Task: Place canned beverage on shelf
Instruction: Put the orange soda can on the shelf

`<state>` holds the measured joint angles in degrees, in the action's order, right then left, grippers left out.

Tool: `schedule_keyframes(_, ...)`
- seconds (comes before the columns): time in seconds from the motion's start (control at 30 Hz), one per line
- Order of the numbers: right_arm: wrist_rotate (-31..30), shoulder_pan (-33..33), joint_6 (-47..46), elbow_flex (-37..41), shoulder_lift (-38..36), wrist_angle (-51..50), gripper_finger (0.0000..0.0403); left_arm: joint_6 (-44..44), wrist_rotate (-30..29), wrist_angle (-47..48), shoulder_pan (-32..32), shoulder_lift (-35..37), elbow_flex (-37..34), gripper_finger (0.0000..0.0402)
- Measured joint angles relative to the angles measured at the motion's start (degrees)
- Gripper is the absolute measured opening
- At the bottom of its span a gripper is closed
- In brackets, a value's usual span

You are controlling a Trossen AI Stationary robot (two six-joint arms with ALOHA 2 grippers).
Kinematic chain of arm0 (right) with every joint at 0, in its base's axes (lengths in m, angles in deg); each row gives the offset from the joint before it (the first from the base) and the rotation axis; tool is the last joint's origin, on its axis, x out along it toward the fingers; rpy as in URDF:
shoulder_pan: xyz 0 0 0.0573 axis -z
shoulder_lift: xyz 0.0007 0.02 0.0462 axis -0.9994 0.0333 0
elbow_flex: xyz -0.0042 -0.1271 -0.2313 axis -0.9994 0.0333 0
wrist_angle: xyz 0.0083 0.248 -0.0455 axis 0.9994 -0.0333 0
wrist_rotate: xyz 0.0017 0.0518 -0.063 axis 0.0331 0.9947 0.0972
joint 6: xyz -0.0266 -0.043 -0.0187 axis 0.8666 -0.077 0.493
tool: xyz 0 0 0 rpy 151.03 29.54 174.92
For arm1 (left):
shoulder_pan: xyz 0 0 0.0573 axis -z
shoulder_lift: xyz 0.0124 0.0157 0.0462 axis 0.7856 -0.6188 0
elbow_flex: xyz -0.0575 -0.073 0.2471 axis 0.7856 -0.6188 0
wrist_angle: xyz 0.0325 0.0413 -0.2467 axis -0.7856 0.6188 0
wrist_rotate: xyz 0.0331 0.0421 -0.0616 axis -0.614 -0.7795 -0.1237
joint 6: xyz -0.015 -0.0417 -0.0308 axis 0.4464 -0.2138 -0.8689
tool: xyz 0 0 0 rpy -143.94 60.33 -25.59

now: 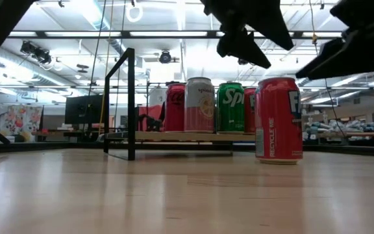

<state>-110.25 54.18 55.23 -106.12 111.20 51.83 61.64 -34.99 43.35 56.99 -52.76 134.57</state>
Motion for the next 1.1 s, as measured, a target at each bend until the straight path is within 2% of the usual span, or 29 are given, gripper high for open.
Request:
schedule_keyframes(0.17,0.3,0.3,-1.6,-0.1,0.3,-1.7,0.0382,0.4,0.2,-1.0,0.2,-0.8,-0.1,0.0362)
schedule_keyframes(0.27,0.1,0.6,-1.6,-0.1,0.8,-1.9,0.0382,0.5,2.4,-2.1,-0.7,-1.7,0.0,0.0362)
schedule_keyframes(0.5,0.0,0.8,-2.3,0.3,1.5,-2.2,0.0382,10.8,2.1,-5.0,-0.6,-4.4,0.2,0.0362)
schedule_keyframes(0.87,0.6,0.8,-1.8,3.3,1.1,2.9,0.0381,12.1,1.8,-2.5,-0.6,-6.7,0.0,0.0361)
schedule_keyframes(1.1,1.2,0.9,-1.6,3.3,1.1,3.1,0.0381,12.1,2.1,-2.0,-0.6,-6.8,-0.1,0.0329)
